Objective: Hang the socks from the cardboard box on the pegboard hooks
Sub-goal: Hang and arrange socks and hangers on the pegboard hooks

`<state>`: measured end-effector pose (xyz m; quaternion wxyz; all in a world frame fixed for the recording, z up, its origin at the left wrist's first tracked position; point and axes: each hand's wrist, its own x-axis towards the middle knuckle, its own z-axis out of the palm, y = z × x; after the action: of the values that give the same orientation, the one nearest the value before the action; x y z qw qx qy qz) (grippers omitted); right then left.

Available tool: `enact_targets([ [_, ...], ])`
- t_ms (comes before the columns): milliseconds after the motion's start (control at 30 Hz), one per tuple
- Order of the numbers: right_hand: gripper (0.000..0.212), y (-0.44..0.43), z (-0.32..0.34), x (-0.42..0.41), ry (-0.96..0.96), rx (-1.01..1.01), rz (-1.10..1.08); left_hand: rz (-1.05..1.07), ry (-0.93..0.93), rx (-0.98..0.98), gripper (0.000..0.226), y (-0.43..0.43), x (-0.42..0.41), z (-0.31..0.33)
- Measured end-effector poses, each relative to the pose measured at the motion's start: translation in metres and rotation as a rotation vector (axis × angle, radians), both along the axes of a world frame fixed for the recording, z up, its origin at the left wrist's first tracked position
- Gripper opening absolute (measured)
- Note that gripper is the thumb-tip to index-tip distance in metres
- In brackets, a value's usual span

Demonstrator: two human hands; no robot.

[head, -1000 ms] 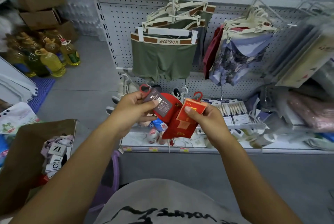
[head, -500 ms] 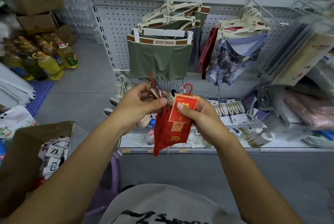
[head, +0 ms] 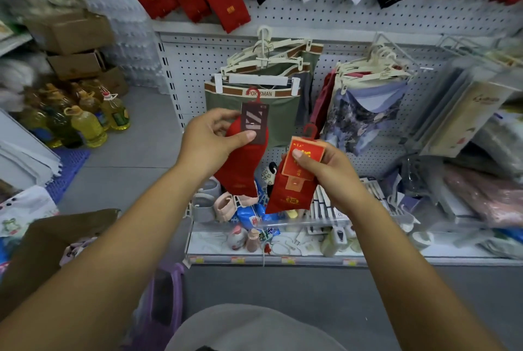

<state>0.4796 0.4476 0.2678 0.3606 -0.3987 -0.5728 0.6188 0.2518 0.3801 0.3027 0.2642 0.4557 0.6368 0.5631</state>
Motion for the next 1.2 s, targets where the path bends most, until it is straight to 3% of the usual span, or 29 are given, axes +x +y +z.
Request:
enact_targets([
  [133, 0.03, 0.013, 0.021, -0.004, -0.026, 0.093, 0.028, -0.025, -0.073, 0.04, 0.014, 0.012, -0.006, 0.021],
  [333, 0.028, 0.034, 0.058, -0.013, 0.084, 0.113, 0.09, -0.092, -0.163, 0.016, 0.011, 0.031, -0.021, 0.054],
  [567, 0.012, 0.039, 0.052, -0.049, -0.078, -0.017, 0.371, -0.096, -0.325, 0.069, 0.017, 0.064, -0.037, 0.081],
  [733, 0.038, 0.056, 0.044, -0.059, 0.025, -0.091, 0.363, 0.03, -0.387, 0.07, 0.016, 0.088, -0.081, 0.079],
  [933, 0.025, 0.096, 0.064, -0.081, 0.116, -0.06, 0.265, 0.064, -0.451, 0.126, 0.013, 0.128, -0.126, 0.076],
  [1200, 0.011, 0.151, 0.119, -0.156, 0.032, 0.091, 0.114, 0.031, -0.524, 0.216, 0.014, 0.188, -0.192, 0.101],
])
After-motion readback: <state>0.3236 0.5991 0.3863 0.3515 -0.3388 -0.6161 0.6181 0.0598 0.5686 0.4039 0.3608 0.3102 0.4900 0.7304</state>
